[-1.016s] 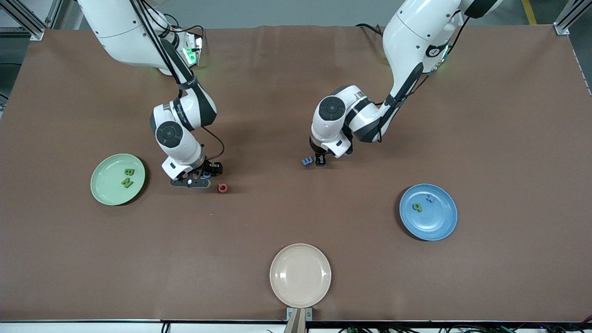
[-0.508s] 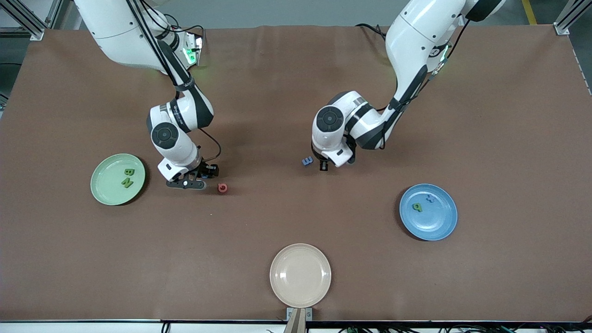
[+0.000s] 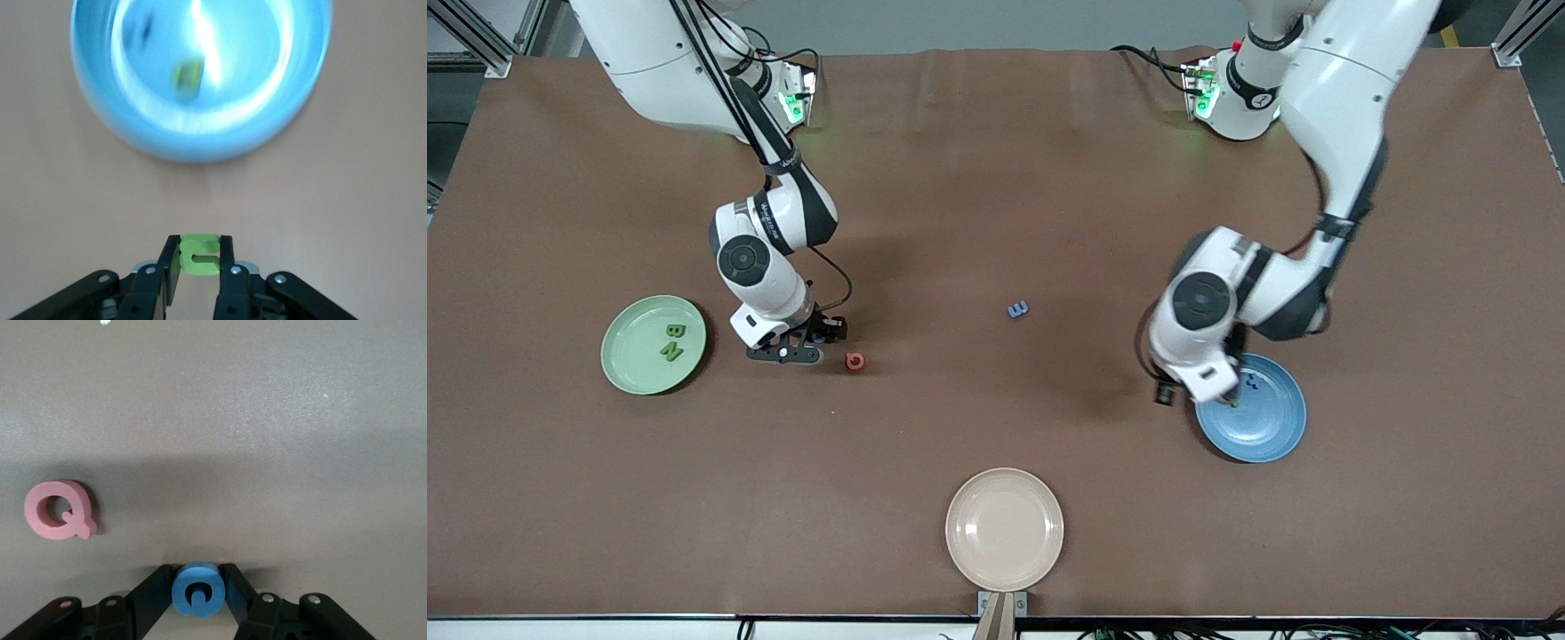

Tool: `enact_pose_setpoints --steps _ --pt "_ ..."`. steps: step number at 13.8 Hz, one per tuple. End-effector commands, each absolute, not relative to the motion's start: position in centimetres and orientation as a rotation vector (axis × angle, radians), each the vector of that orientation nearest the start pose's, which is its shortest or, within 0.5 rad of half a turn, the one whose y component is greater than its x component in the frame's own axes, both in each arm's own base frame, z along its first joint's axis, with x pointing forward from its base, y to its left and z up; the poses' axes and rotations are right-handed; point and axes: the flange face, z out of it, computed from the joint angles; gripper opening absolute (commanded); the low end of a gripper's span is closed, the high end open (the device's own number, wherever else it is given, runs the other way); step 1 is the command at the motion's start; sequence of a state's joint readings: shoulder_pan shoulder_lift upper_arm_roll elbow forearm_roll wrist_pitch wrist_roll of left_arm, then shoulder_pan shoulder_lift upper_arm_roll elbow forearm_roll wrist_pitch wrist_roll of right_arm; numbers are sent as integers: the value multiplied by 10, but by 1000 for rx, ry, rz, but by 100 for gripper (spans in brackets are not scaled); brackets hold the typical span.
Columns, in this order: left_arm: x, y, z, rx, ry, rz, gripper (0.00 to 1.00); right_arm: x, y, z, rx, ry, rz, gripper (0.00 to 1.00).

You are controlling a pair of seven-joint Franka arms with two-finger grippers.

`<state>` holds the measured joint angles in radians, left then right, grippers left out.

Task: Sort upper and lower case letters into plates
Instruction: 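Drop the u on the blue plate while the right gripper drops c on green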

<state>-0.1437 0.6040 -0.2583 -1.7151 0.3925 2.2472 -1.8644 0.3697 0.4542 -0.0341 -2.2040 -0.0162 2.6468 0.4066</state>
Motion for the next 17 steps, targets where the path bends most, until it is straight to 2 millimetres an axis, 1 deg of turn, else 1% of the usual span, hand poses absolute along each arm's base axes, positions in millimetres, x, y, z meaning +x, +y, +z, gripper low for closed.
enact_pose_setpoints --steps 1,2,3,4,5,6,7,8,9,10,13,14,15,16,17 --pt "652 -180 246 -2521 -1650 -217 0 521 179 159 -3172 74 12 25" --pt "661 -158 246 -2538 -1628 -206 0 523 178 163 -3171 72 3 25" --pt "664 -144 237 -2544 -1607 -186 1 524 176 169 -3173 53 7 25" --pt "672 -129 232 -2548 -1616 -185 2 528 173 176 -3175 23 14 25" --pt "679 -108 229 -2542 -1632 -179 9 532 163 185 -3179 4 34 25" --pt "682 -91 223 -2546 -1630 -170 28 537 150 198 -3182 -11 57 25" --pt "686 -80 223 -2561 -1630 -183 67 540 133 209 -3185 -54 95 25" --pt "688 -74 223 -2564 -1651 -194 95 544 114 220 -3183 -86 113 25" --pt "689 -69 226 -2555 -1672 -199 99 549 92 231 -3177 -131 129 25" --pt "689 -74 232 -2558 -1675 -210 99 554 69 240 -3171 -178 142 25" --pt "684 -105 244 -2607 -1650 -193 99 565 -30 255 -3137 -338 144 25" --pt "681 -122 247 -2639 -1625 -183 99 565 -68 257 -3126 -385 136 25" --pt "677 -144 250 -2680 -1590 -173 98 562 -96 255 -3117 -413 136 25" --pt "671 -172 254 -2724 -1542 -168 98 558 -120 255 -3114 -414 126 25" --pt "665 -194 254 -2753 -1507 -160 98 556 -136 254 -3116 -398 122 25"
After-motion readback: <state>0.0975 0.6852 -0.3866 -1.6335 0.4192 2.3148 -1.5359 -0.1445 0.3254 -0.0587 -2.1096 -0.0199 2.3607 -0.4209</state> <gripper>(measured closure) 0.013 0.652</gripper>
